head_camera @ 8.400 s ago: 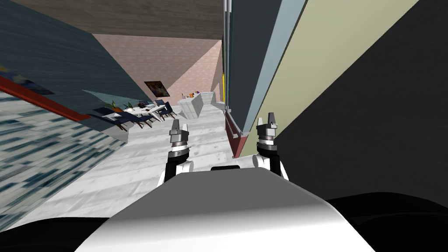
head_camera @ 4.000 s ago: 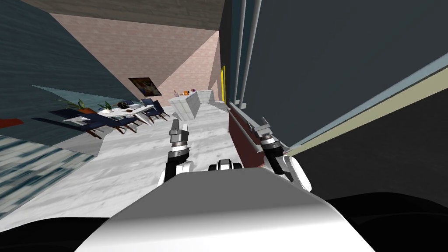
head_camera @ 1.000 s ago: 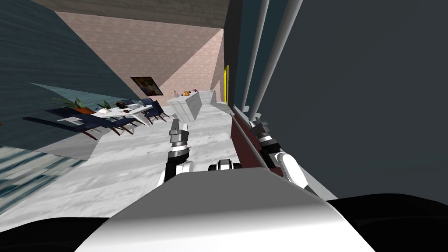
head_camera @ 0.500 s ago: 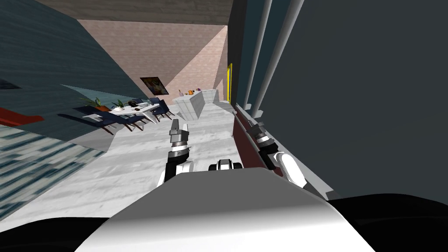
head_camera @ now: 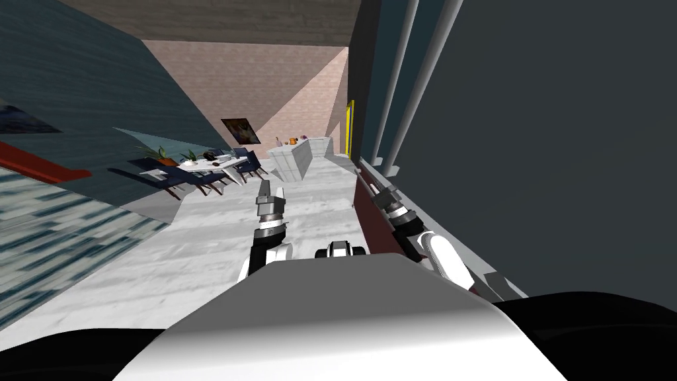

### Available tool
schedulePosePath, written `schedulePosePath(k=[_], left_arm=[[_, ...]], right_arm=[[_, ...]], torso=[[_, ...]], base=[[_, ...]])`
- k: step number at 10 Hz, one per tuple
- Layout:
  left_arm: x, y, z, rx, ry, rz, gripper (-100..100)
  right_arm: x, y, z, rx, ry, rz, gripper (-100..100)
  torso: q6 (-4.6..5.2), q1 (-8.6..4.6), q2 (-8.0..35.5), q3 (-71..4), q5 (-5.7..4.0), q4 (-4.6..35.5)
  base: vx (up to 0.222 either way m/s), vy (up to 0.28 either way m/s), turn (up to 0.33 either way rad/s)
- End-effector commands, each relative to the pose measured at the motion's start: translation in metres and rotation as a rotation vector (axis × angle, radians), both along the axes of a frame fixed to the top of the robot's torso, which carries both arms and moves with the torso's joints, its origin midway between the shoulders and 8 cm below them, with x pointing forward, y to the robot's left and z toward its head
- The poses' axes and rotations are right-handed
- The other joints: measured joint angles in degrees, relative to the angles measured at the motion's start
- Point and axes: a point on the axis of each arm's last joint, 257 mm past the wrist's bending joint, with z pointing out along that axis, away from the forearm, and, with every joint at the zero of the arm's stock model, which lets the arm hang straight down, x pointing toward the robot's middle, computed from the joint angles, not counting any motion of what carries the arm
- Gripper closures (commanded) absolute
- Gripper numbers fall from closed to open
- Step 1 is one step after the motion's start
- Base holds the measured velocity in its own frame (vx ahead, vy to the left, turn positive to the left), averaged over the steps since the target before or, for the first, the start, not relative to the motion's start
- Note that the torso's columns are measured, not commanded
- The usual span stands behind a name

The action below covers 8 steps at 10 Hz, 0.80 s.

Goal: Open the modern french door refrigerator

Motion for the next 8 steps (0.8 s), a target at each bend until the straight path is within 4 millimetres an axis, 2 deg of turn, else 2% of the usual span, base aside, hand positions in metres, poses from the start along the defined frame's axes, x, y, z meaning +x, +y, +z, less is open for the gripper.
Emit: schedulePosePath(k=[1,4,5,8], left_arm=[[0.0,0.0,0.0,0.0,0.0,0.0,0],[0.0,0.0,0.0,0.0,0.0,0.0,0],[0.0,0.0,0.0,0.0,0.0,0.0,0],[0.0,0.0,0.0,0.0,0.0,0.0,0]], right_arm=[[0.003,-0.027,0.001,-0.013,-0.008,-0.087,-100],[0.003,-0.057,0.004,-0.034,-0.017,-0.183,-100],[0.005,-0.052,0.003,-0.03,-0.015,-0.159,-100],[-0.01,-0.056,0.015,-0.028,-0.016,-0.157,-100]], torso=[[-0.03,0.12,0.0,0.0,0.03,0.0],[-0.04,0.27,0.5,0.3,0.07,0.1],[-0.04,0.33,0.6,0.4,0.09,0.2],[-0.04,0.3,0.4,0.3,0.09,0.1]], base=[[0.154,-0.058,-0.163],[0.167,-0.033,-0.128],[0.076,-0.003,-0.022],[0.11,0.025,-0.039]])
